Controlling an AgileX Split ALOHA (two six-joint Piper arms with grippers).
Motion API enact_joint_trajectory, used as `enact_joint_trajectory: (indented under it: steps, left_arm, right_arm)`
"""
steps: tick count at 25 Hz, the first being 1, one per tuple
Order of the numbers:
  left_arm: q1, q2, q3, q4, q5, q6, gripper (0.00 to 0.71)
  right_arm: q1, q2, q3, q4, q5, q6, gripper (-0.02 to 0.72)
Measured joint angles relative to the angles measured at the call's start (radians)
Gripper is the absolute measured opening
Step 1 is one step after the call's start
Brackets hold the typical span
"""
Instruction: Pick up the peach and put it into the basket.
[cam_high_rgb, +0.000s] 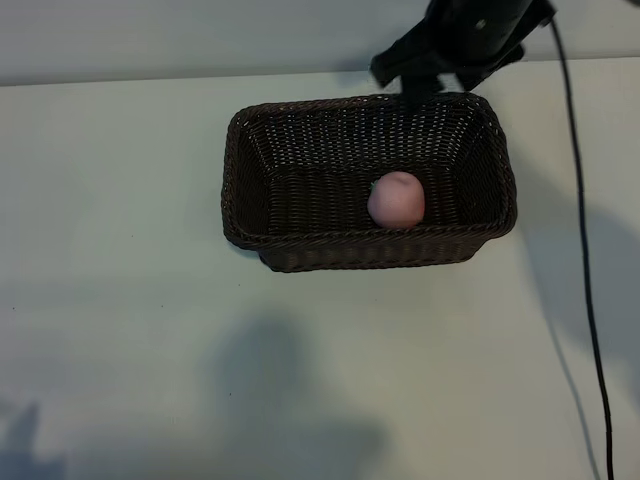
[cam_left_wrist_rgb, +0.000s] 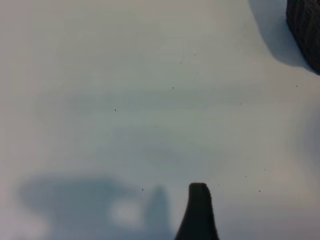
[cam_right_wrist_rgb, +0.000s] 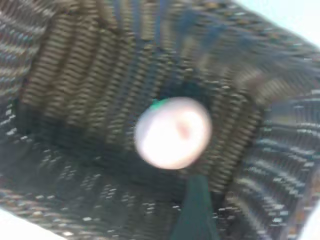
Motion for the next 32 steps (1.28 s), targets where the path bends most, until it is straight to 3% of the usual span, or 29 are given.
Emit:
enact_joint_trajectory:
  steps: [5,14,21,24,32]
  left_arm:
    - [0.0,0.0,0.0,0.0,0.0,-0.001,0.59]
    - [0.0,0.0,0.0,0.0,0.0,-0.001,0.59]
    - [0.0,0.0,0.0,0.0,0.0,-0.001,0.59]
    - [0.0,0.0,0.0,0.0,0.0,-0.001,0.59]
    - [0.0,0.0,0.0,0.0,0.0,-0.002,0.59]
  right_arm:
    - [-0.122,-0.001,-0.014,-0.035,0.008,0.0,0.579]
    - [-0.459,-0.006,-0.014,-0.045,0.008,-0.03,0.578]
    - [-0.674,-0.018,-0.011,0.006,0.008,-0.045,0.578]
    - [-0.738,-0.075,0.023,0.06,0.008,-0.055,0.578]
    - [-0.774,-0.407,0.152,0.151,0.012,-0.087,0.577]
